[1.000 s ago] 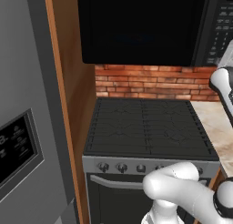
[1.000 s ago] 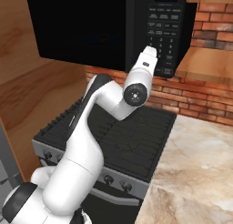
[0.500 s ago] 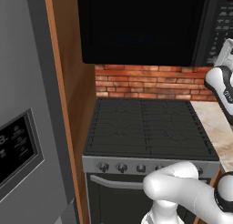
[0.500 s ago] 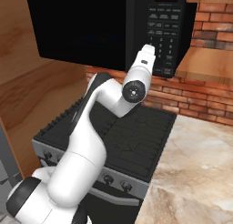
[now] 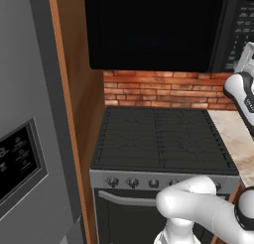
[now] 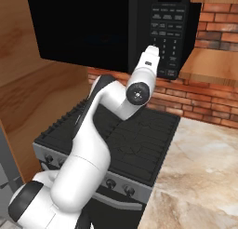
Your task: Transport the steak from the fridge to the microwave and turn on the microwave.
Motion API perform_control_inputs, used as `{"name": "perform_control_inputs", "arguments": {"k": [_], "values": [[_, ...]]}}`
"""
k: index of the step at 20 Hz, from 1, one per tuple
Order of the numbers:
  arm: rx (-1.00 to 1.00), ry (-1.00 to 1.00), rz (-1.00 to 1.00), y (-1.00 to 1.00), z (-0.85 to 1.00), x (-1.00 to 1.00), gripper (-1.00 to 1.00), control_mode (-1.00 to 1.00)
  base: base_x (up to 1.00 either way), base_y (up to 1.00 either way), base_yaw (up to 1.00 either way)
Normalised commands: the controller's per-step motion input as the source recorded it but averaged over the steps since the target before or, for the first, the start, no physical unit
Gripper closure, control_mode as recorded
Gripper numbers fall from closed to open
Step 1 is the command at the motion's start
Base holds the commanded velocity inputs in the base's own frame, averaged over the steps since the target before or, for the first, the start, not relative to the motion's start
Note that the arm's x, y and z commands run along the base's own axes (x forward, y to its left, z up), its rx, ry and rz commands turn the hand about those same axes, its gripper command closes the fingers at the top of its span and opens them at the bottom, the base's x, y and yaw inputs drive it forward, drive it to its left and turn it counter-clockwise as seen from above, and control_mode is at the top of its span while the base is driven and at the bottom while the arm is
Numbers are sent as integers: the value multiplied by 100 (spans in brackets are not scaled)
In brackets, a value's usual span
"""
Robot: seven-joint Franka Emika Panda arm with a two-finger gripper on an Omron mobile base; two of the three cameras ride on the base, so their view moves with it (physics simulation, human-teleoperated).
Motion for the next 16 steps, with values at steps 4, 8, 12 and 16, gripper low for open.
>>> {"name": "perform_control_inputs", "arguments": {"k": [4,8,12,16], "values": [[-6,8,-1,-4,-11,7,100,-100,0,0,0],[-6,12,-1,-4,-9,20,100,-100,0,0,0],[-4,8,-2,-3,-2,33,100,-100,0,0,0],[-5,2,-2,-6,-6,46,100,-100,0,0,0]]}}
